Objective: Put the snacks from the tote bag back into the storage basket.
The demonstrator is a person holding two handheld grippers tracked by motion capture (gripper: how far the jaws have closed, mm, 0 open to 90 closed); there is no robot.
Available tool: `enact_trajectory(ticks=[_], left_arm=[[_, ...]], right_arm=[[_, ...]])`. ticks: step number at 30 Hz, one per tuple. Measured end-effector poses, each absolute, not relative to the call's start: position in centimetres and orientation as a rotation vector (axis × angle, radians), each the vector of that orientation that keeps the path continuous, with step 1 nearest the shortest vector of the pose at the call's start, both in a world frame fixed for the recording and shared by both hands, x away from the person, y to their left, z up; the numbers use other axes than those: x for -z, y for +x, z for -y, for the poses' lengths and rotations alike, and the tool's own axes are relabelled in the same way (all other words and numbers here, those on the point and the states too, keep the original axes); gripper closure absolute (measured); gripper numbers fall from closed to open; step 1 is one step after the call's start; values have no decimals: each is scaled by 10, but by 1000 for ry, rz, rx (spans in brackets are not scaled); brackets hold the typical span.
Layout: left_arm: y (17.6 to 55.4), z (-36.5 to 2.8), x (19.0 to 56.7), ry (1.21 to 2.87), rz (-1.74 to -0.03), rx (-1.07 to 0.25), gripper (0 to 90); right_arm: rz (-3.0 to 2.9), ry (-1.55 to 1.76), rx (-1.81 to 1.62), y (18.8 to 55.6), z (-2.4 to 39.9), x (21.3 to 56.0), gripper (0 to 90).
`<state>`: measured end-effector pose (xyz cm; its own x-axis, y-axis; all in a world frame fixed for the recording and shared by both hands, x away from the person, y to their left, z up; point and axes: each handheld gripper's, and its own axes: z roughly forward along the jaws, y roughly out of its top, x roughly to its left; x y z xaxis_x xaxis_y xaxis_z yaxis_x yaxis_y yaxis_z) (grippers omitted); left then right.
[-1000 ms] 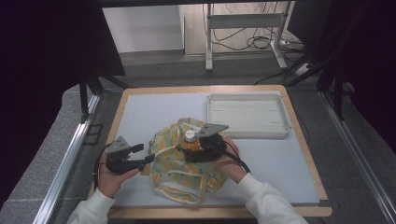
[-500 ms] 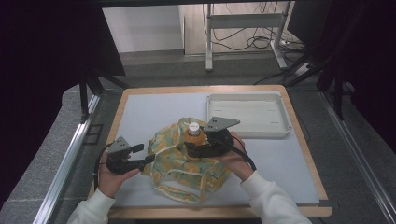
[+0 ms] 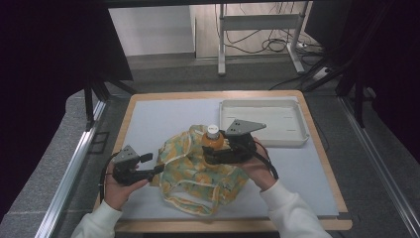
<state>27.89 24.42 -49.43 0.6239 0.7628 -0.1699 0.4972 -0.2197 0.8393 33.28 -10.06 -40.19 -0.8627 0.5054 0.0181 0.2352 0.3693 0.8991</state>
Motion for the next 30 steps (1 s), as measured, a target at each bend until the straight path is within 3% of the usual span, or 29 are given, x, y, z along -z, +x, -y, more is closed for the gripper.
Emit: enact_trajectory(ticks=[30], left_arm=[[280, -242, 497, 1905, -1003, -349, 321]], right_arm=[[-2224, 784, -1515, 357, 150, 362, 302]])
